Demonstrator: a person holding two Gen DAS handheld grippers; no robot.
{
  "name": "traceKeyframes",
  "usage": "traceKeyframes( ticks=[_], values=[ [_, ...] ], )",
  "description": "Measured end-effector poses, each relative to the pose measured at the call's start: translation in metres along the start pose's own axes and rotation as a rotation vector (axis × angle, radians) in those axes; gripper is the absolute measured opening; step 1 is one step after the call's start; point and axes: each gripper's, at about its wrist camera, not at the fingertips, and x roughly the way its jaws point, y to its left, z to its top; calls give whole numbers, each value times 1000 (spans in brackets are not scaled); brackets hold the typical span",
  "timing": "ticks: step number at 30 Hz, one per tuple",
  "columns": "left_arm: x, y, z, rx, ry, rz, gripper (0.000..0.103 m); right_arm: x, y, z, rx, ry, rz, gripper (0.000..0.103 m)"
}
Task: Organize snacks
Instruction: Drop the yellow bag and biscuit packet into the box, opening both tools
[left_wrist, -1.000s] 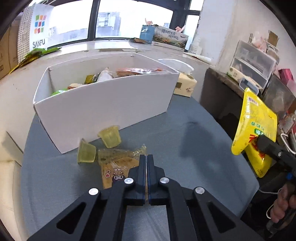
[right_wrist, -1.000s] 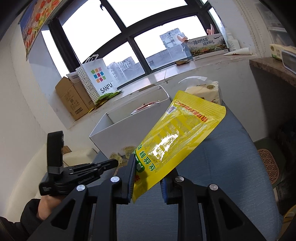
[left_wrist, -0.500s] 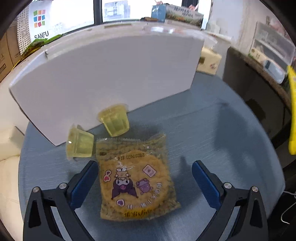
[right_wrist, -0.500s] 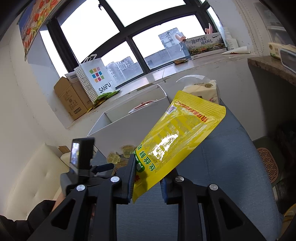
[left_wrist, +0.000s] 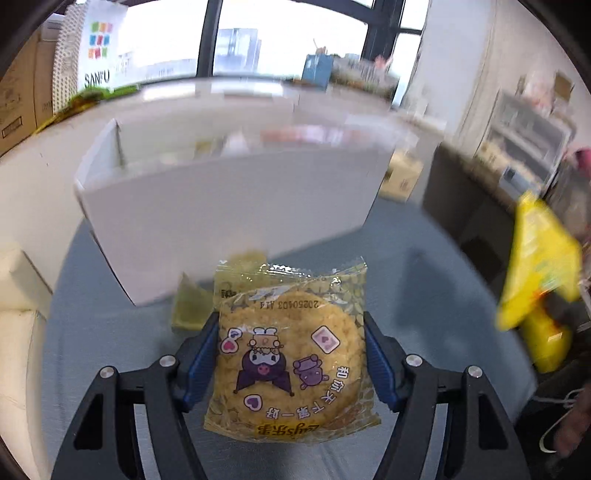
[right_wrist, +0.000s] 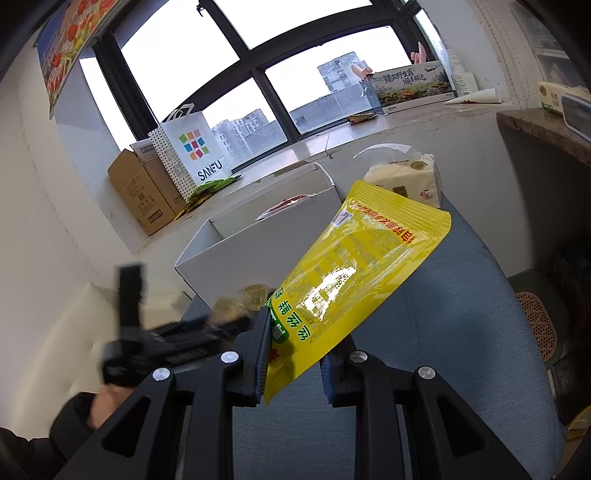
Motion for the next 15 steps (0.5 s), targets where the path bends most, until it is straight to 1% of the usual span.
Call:
traceKeyframes(
  ticks=[4,7,10,13,15],
  values=[
    [-44,7,23,-14,-118,-55,75,9,5,5,-28,16,8,25],
    [-66,16,42,-26,-180,-76,75,17,15,18,-71,10,22,25],
    [-71,23,64,-32,-211,-71,75,29,28,40,-127,4,40,25],
    [-76,37,90,-22,-252,-58,75,48,40,74,-165,-6,56,25],
    [-70,43,112,-14,-270,-43,75,60,49,92,-184,-12,65,25]
  ],
)
